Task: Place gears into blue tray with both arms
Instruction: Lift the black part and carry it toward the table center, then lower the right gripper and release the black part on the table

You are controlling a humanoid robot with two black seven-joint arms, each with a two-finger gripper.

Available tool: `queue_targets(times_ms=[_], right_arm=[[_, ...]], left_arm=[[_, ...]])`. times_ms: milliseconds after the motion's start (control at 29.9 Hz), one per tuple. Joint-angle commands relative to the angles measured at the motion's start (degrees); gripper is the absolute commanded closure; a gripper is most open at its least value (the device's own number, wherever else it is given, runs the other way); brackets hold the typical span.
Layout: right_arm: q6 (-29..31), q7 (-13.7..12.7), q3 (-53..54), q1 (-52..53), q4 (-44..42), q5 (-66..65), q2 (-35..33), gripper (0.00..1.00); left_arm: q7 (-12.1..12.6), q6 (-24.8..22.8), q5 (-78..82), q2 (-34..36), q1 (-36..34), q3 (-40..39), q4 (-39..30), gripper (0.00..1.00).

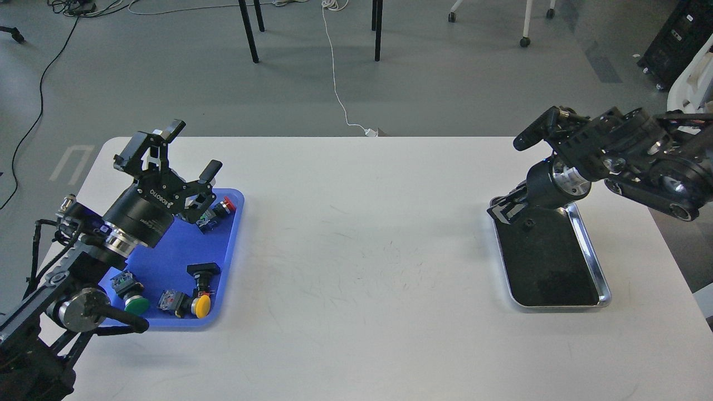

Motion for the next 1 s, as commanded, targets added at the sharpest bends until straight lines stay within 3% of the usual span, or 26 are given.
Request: queue_targets(times_ms=[0, 468, 969], right_arm=[[0.0, 0.0, -0.2, 0.5, -0.2, 4.3, 5.6, 0.86], [-0.3, 0.0, -3.1, -0.4, -5.8, 13.0, 24.4, 0.86], [-0.9, 0.0, -3.2, -4.5, -7.3, 17.9, 24.4, 0.86]], left_arm=[[-0.1, 0.0, 0.0, 0.2, 0.0, 0.0, 0.0, 0.02], [-0.1, 0.0, -0.1, 0.9, 0.6, 0.0, -0.6, 0.02], [-0.1, 0.0, -0.1, 1.0, 0.9, 0.0, -0.7, 0.02]])
